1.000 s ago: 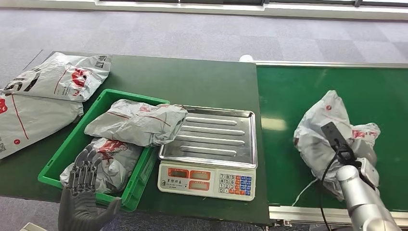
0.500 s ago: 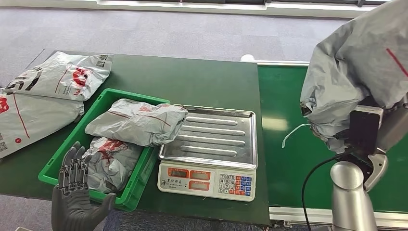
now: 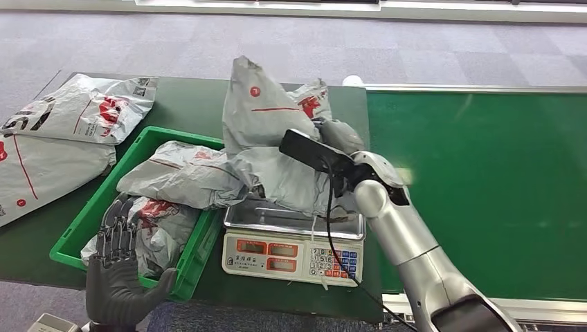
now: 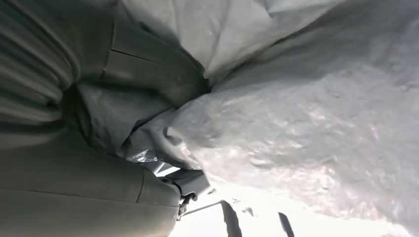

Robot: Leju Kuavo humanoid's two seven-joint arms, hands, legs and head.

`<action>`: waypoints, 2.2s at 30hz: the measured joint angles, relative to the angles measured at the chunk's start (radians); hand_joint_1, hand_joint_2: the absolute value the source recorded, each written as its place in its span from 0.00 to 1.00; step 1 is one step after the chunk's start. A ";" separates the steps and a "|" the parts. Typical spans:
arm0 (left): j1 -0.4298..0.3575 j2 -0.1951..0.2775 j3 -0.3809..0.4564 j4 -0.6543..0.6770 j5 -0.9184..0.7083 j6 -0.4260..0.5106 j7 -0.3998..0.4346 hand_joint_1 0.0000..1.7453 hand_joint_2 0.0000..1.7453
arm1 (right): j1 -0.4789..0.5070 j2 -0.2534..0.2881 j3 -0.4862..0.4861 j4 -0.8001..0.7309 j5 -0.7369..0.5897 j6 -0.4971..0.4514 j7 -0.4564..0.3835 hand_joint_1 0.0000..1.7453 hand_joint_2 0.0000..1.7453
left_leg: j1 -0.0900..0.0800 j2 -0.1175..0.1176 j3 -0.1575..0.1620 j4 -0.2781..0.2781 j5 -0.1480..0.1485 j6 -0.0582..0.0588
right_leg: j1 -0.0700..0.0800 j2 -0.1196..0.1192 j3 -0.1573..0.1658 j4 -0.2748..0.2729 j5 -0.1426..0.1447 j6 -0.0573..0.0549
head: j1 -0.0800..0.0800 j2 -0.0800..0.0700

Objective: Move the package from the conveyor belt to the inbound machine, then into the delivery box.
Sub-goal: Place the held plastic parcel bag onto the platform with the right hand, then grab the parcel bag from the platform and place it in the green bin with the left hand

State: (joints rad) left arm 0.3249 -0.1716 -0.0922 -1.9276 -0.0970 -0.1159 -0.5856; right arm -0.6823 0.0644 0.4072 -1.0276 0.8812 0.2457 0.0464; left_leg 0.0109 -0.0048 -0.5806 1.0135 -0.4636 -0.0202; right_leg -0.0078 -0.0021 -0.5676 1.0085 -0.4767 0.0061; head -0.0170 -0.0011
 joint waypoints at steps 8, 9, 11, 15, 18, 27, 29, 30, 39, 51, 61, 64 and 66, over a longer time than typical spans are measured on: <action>-0.008 0.025 -0.020 0.007 0.011 0.009 0.022 0.00 1.00 | -0.107 0.070 0.135 0.306 0.028 0.011 0.027 0.00 1.00 | 0.001 -0.002 -0.001 0.000 0.000 0.000 | 0.000 -0.002 0.000 0.000 0.000 -0.001 | 0.000 0.000; -0.008 0.025 -0.020 0.007 0.010 0.012 0.023 0.00 1.00 | -0.115 0.075 0.142 0.324 0.035 0.009 0.031 0.00 1.00 | 0.001 -0.001 -0.001 0.000 0.000 0.000 | 0.000 -0.002 -0.001 0.000 0.000 -0.001 | 0.000 0.000; -0.006 0.025 -0.020 0.006 0.009 0.018 0.025 0.00 1.00 | -0.126 0.082 0.152 0.352 0.042 0.007 0.033 0.00 1.00 | 0.001 -0.001 -0.001 0.000 0.000 0.000 | 0.000 -0.001 -0.001 0.000 0.000 -0.001 | 0.000 0.000; -0.002 0.025 -0.020 0.006 0.007 0.020 0.027 0.00 1.00 | -0.138 0.090 0.164 0.382 0.045 0.005 0.033 0.00 1.00 | 0.001 -0.001 -0.001 0.000 0.000 0.000 | 0.000 -0.001 -0.001 0.000 0.001 -0.001 | 0.000 0.000; 0.002 0.025 -0.020 0.004 0.001 0.021 0.027 0.00 1.00 | -0.143 0.093 0.167 0.396 0.032 0.013 0.014 0.00 1.00 | 0.001 -0.001 -0.001 0.000 0.000 0.000 | 0.001 -0.001 -0.001 0.000 0.001 -0.001 | 0.000 0.000; 0.010 0.016 -0.020 -0.025 -0.082 0.036 0.018 0.00 1.00 | -0.113 0.091 0.153 0.334 -0.014 -0.045 -0.102 0.00 1.00 | 0.001 0.000 -0.001 0.000 0.000 0.000 | 0.001 0.000 -0.001 0.000 0.001 -0.001 | 0.000 0.000; 0.009 0.016 -0.020 -0.034 -0.106 0.041 0.016 0.00 1.00 | -0.092 0.088 0.140 0.285 -0.029 -0.076 -0.125 0.00 1.00 | 0.001 0.000 -0.001 0.000 0.000 0.000 | 0.001 -0.001 -0.002 0.000 0.001 -0.001 | 0.000 0.000; 0.008 0.016 -0.020 -0.040 -0.127 0.047 0.016 0.00 1.00 | -0.073 0.086 0.129 0.248 -0.041 -0.104 -0.143 0.00 1.00 | 0.001 0.000 -0.001 0.000 0.000 0.000 | 0.001 -0.001 -0.002 0.000 0.001 -0.001 | 0.000 0.000; -0.161 0.028 -0.080 -0.075 -0.486 0.181 0.157 0.00 1.00 | 0.298 0.050 -0.108 -0.419 -0.214 -0.496 -0.392 0.00 1.00 | 0.001 -0.007 -0.002 0.001 0.000 0.000 | 0.000 -0.008 -0.001 -0.001 0.000 -0.001 | 0.000 0.000; -0.476 0.102 -0.301 0.094 -0.806 0.253 0.532 0.00 1.00 | 0.726 0.043 -0.339 -0.953 -0.611 -0.932 -0.732 0.00 1.00 | 0.000 -0.005 -0.003 0.001 0.000 0.000 | -0.001 -0.007 -0.002 -0.001 0.000 -0.001 | 0.000 0.000; -0.713 -0.003 -0.489 0.540 -0.935 0.162 0.714 0.00 1.00 | 0.876 0.044 -0.371 -1.022 -0.720 -0.943 -0.743 0.00 1.00 | -0.001 0.001 -0.002 0.001 0.000 0.001 | -0.002 -0.001 -0.002 -0.001 0.003 0.001 | 0.000 0.000; -0.748 -0.044 -0.521 0.664 -0.961 0.150 0.735 0.00 1.00 | 0.878 0.038 -0.356 -1.009 -0.732 -0.943 -0.743 0.00 1.00 | -0.001 0.002 -0.002 0.001 0.000 0.001 | -0.002 0.000 -0.003 -0.001 0.003 0.001 | 0.000 0.000; -0.771 -0.070 -0.540 0.754 -0.992 0.132 0.754 0.00 1.00 | 0.878 0.032 -0.341 -0.999 -0.742 -0.943 -0.743 0.00 1.00 | -0.001 0.002 -0.002 0.001 0.000 0.001 | -0.002 0.000 -0.003 -0.001 0.003 0.001 | 0.000 0.000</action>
State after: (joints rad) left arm -0.4461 -0.2412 -0.6324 -1.1733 -1.0889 0.0166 0.1687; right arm 0.1957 0.0968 0.0658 -2.0261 0.1393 -0.6970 -0.6970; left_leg 0.0095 -0.0032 -0.5823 1.0146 -0.4637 -0.0192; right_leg -0.0097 -0.0018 -0.5703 1.0073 -0.4734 0.0071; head -0.0172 -0.0011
